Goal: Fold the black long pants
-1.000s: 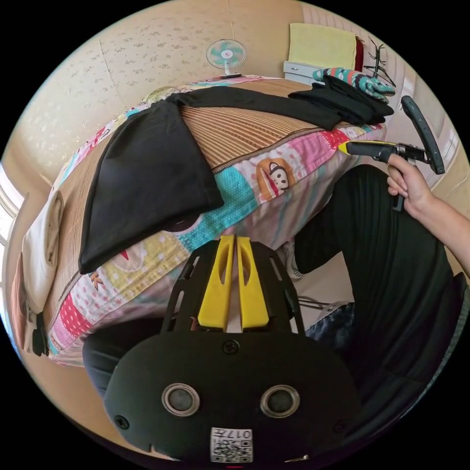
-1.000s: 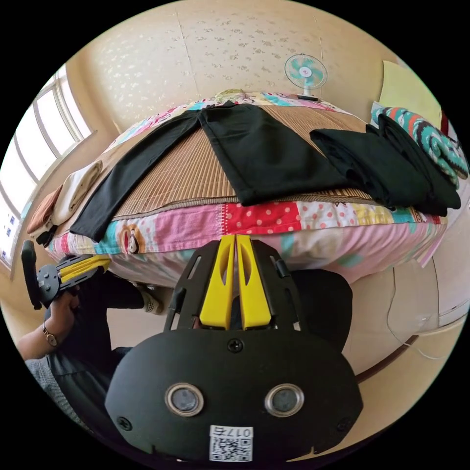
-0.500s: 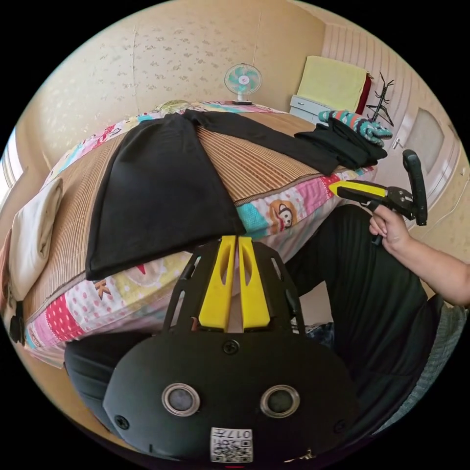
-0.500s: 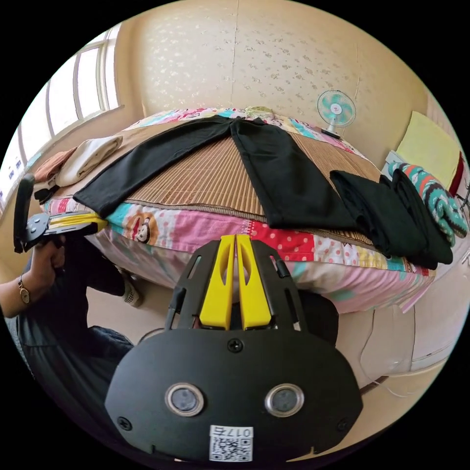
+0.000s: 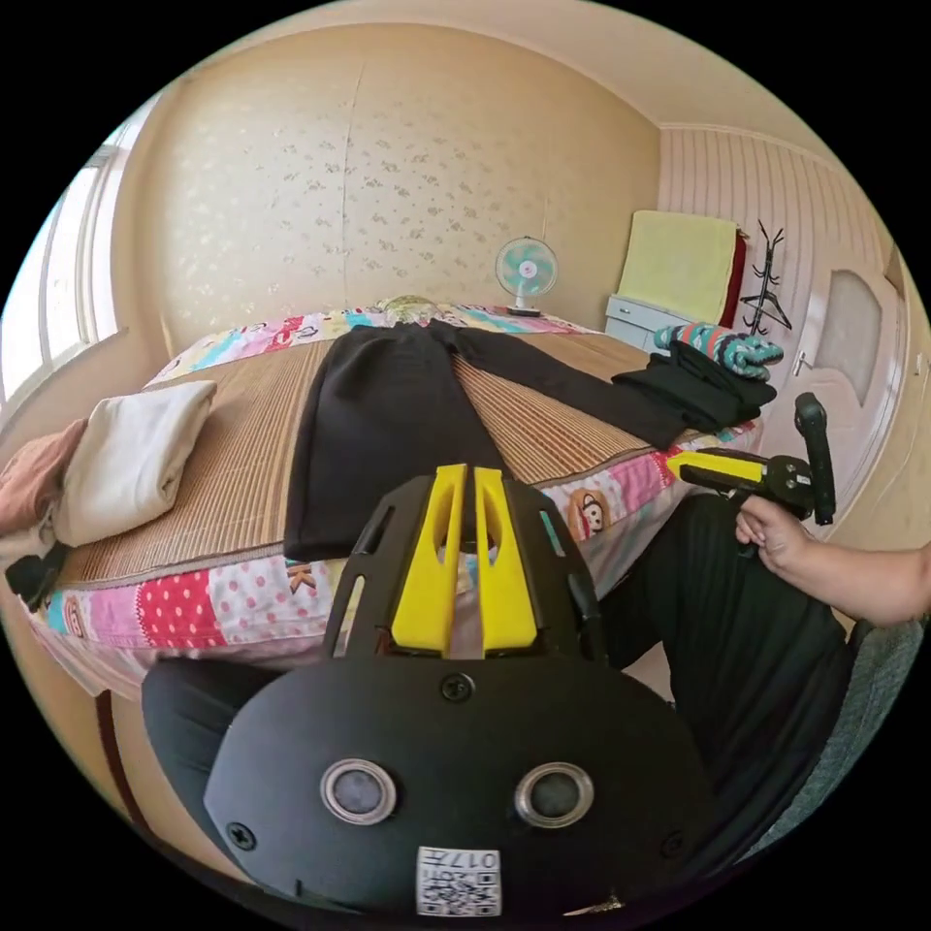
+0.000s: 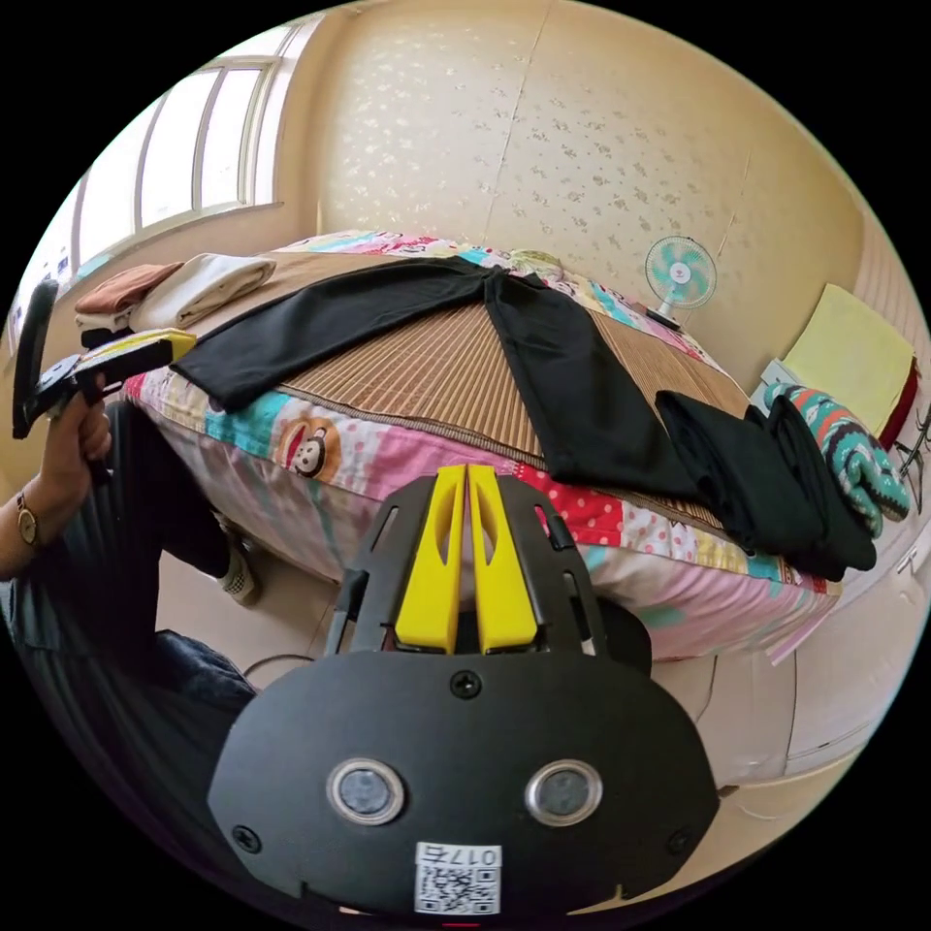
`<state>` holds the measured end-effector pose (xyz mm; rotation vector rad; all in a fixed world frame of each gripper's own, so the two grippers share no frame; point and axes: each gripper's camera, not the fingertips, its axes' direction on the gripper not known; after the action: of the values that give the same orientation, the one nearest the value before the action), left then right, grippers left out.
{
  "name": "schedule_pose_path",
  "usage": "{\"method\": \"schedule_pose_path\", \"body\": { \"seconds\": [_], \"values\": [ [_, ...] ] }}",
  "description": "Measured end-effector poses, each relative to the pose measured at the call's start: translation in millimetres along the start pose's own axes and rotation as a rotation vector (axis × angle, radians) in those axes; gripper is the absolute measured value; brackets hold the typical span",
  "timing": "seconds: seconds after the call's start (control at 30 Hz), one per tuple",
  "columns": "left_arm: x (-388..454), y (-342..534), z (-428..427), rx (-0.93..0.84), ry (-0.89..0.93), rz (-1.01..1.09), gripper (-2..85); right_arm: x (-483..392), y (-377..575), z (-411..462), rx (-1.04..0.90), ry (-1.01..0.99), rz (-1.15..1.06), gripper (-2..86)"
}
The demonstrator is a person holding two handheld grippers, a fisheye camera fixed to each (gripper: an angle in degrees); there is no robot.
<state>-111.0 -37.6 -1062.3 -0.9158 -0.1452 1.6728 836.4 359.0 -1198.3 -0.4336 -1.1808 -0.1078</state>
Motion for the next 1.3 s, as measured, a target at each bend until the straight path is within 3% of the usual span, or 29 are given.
{"method": "schedule_pose_path", "body": {
  "seconds": [0.07,0.13,0.2,0.27,0.4,0.53,0.67,0.83,0.93,1.0,1.17,1.3],
  "values": [
    [-42.8,2.5,6.5,-0.074,-0.07,-0.185,6.3,-2.2,-12.9,-1.1,-0.027,-0.021,0.055,1.0],
    [-72.0,5.1,12.1,-0.124,-0.021,-0.302,8.7,-7.7,-32.0,0.8,-0.042,-0.168,0.111,1.6],
    [-87.7,7.0,4.4,-0.065,0.056,-0.349,9.1,-23.1,-61.9,9.2,-0.035,-0.385,0.124,3.7],
    [-95.7,6.6,-9.7,0.017,0.012,-0.39,9.0,-32.5,-84.1,24.5,-0.061,-0.493,0.145,5.9],
    [-109.9,9.1,2.1,-0.03,0.012,-0.496,15.2,-52.3,-117.2,101.4,-0.368,-0.698,0.222,8.7],
    [-107.8,2.7,16.9,-0.1,0.033,-0.484,10.2,-36.6,-116.7,117.4,-0.37,-0.709,0.383,6.4],
    [-86.2,-4.6,0.3,-0.048,0.116,-0.419,4.7,-17.4,-118.1,110.1,-0.315,-0.833,0.357,3.0],
    [15.5,-26.0,-45.1,0.1,-0.08,-0.067,2.8,0.1,-117.0,65.8,-0.255,-0.707,0.181,2.1],
    [57.6,-18.8,-56.7,0.225,-0.254,0.006,0.3,2.2,-95.8,57.2,-0.297,-0.609,0.124,2.0],
    [63.7,-18.2,-49.6,0.206,-0.228,0.013,-0.5,1.4,-71.8,57.3,-0.336,-0.545,0.07,2.0],
    [58.4,-19.8,11.2,-0.066,-0.051,-0.052,-1.0,41.0,-49.6,43.5,-0.319,-0.572,0.083,2.6],
    [68.7,-16.7,24.2,-0.078,-0.016,-0.029,-1.0,133.5,-62.2,30.7,-0.215,-0.435,0.274,5.9]
  ]
}}
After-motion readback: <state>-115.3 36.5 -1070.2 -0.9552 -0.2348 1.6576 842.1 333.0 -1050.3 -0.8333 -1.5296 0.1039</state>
